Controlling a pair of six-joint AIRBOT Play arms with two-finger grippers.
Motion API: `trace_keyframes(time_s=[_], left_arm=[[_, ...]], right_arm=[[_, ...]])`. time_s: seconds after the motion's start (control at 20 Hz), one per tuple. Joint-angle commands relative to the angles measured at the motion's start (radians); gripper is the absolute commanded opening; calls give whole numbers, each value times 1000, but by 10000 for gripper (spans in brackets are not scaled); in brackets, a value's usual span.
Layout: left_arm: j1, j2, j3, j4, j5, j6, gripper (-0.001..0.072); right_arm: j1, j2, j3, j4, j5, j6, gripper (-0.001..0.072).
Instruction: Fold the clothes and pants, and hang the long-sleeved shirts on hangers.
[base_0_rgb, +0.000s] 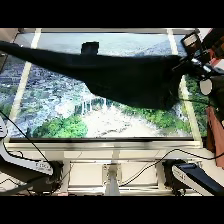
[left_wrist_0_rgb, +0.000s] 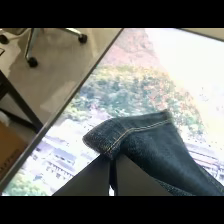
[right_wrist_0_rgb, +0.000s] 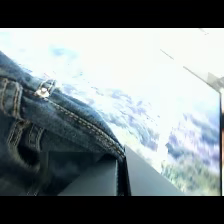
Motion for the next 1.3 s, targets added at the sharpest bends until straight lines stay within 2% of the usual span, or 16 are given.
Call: trace_keyframes(time_s=[0.0,0.1,0.2,0.35,0.45,0.65,0.8,1.0,1.1,1.25], left_arm=[[2,0,-73,56,-174,-4,15],[40,1,-154,76,-312,58,15],[80,1,-233,63,-393,89,15],[105,1,-314,46,-449,166,15],[114,0,-353,48,-499,240,15],[157,0,-449,55,-600,254,15],[192,0,-522,64,-669,258,15],[226,0,-616,65,-727,325,14],[232,0,-645,89,-732,328,15],[232,1,-652,232,-721,288,14]], right_arm=[[-64,-65,18,1,244,59,47],[-72,-91,17,2,509,53,47],[-71,-97,4,8,700,1,47],[-71,-97,-31,97,881,-217,47],[-71,-97,-69,126,944,-274,47],[-71,-96,-196,179,1076,-282,48],[-71,-96,-300,182,1078,-282,48],[-71,-96,-344,185,1106,-280,48],[-71,-95,-344,184,1144,-281,48],[-71,-95,-344,180,1213,-288,48]])
